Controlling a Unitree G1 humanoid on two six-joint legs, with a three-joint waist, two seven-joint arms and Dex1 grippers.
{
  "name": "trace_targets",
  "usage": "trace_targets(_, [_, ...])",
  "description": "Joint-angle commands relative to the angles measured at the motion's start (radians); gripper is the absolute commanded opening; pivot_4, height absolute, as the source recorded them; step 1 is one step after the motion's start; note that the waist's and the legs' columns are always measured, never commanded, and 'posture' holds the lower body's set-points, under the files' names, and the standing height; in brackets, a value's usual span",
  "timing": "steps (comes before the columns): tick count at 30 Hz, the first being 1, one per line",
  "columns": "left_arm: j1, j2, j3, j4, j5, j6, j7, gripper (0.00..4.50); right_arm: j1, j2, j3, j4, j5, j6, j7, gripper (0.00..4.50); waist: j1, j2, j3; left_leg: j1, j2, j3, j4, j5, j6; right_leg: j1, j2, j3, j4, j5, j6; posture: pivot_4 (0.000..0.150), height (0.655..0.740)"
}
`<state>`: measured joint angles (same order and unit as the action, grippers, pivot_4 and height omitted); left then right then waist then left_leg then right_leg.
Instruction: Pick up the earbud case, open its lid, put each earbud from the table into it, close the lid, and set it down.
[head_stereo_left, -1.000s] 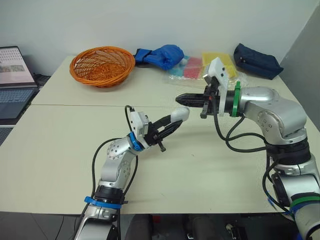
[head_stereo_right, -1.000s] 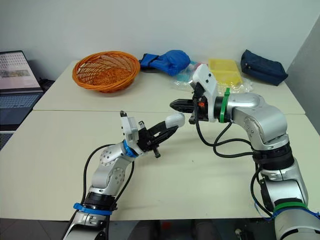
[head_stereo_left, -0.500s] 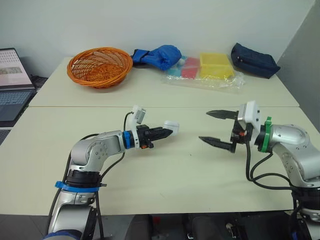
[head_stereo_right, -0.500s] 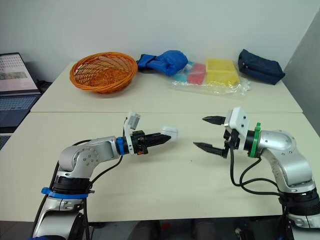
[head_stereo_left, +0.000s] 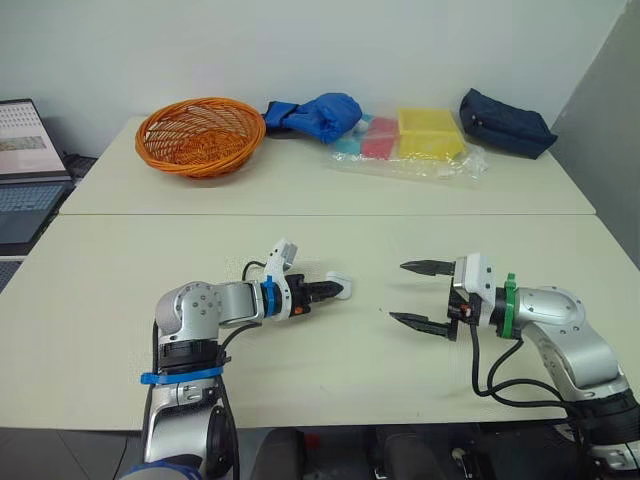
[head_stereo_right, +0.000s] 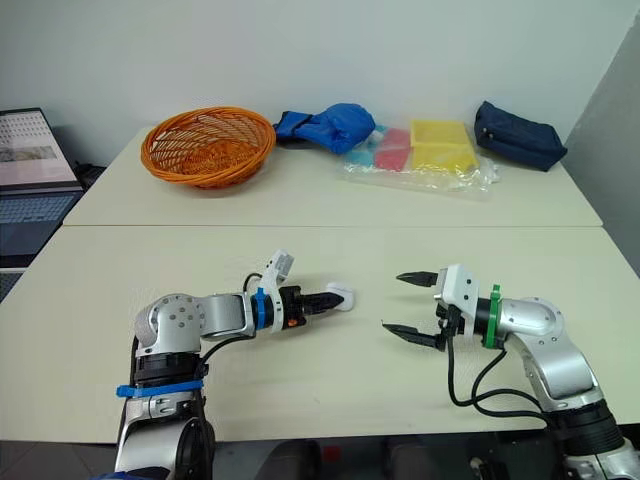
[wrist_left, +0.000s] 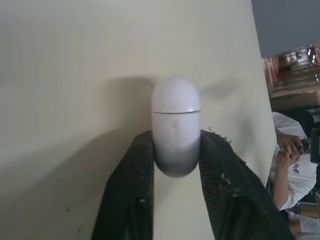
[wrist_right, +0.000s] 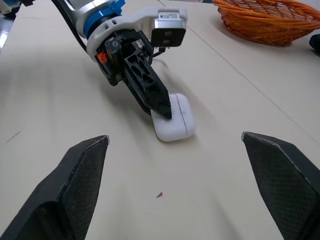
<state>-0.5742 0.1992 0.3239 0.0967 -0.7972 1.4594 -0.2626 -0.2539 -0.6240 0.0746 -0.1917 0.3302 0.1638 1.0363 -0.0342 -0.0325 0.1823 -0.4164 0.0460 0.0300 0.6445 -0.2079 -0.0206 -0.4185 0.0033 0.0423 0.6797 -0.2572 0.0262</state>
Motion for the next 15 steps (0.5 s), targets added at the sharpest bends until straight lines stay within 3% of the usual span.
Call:
trace_targets(1, [0.005, 0.017, 0.052, -0.010, 0.007, -0.016, 0.014, 2.55, -0.036, 0.002, -0.014, 0.004, 0.000, -0.015, -0.007, 4.50, 0.000, 0.000, 0.000, 0.000, 0.000, 0.000, 0.000, 0.000, 0.000, 0.000, 0.000, 0.000, 0.000, 0.000, 0.000, 0.150, 0.7400])
trace_targets(4, [-0.016, 0.030, 0.100, -0.007, 0.005, -0.025, 0.031, 3.47, -0.051, 0.000, -0.015, 0.037, -0.002, -0.020, -0.004, 4.50, 0.000, 0.000, 0.000, 0.001, 0.000, 0.000, 0.000, 0.000, 0.000, 0.000, 0.000, 0.000, 0.000, 0.000, 0.000, 0.150, 0.7400])
trace_targets(7, [-0.031, 0.125, 0.187, -0.001, -0.004, 0.003, 0.031, 4.39, -0.070, -0.022, -0.034, 0.092, -0.010, -0.054, 0.016, 4.50, -0.004, 0.000, 0.000, 0.001, 0.000, 0.000, 0.000, 0.000, 0.000, 0.000, 0.001, 0.000, 0.000, 0.000, 0.000, 0.150, 0.7400])
trace_targets(13, [0.086, 0.336, 0.119, -0.092, -0.032, -0.025, -0.136, 4.45, -0.076, -0.045, -0.048, 0.126, -0.002, -0.082, 0.040, 4.50, -0.013, 0.000, 0.000, 0.000, 0.001, 0.000, -0.004, 0.000, -0.001, -0.002, 0.002, 0.001, 0.000, -0.001, -0.002, 0.150, 0.7400])
trace_targets(15, [0.209, 0.520, -0.048, -0.127, 0.210, -0.525, -0.421, 4.45, -0.076, -0.064, -0.070, 0.143, 0.010, -0.085, 0.058, 4.50, -0.007, 0.000, 0.000, 0.000, 0.001, 0.001, -0.004, 0.000, -0.001, -0.001, -0.001, 0.000, -0.001, -0.001, -0.002, 0.150, 0.7400])
